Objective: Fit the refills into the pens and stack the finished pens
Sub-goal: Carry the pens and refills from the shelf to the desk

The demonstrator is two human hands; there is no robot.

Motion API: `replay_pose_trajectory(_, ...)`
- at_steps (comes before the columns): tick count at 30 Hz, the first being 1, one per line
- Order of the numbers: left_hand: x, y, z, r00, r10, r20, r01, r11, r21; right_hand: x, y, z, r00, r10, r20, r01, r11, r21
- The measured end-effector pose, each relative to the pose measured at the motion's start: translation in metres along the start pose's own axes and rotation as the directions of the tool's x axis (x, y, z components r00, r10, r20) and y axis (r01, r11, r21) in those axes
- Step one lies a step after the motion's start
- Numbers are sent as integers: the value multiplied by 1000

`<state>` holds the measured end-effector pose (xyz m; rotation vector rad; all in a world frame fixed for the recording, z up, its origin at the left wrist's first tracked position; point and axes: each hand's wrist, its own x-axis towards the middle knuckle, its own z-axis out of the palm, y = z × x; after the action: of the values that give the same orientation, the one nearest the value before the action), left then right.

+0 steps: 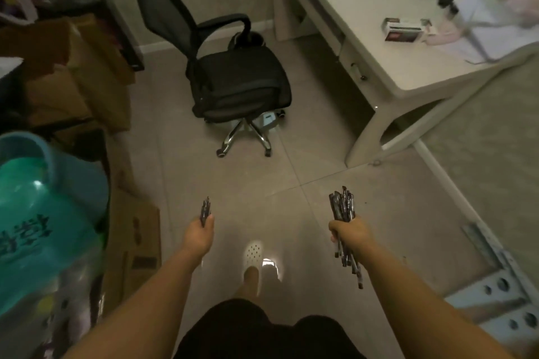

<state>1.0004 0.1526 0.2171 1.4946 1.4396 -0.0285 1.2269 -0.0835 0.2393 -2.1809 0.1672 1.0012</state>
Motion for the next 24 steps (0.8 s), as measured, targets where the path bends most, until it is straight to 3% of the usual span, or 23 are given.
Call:
replay_pose_trajectory(8, 102, 138, 2, 996, 47, 78, -54, 995, 83, 73, -96, -20, 994, 39, -105, -28, 994, 105)
replay_pose_trajectory(15, 158, 223, 58, 995, 46, 93, -58, 990, 132, 148, -154, -62, 994, 35, -108, -20, 990, 140)
replay_pose_trajectory(24, 187, 332, 138, 995, 82, 60, -83, 997, 10, 245, -246, -150, 997, -5, -75, 7, 1000, 30)
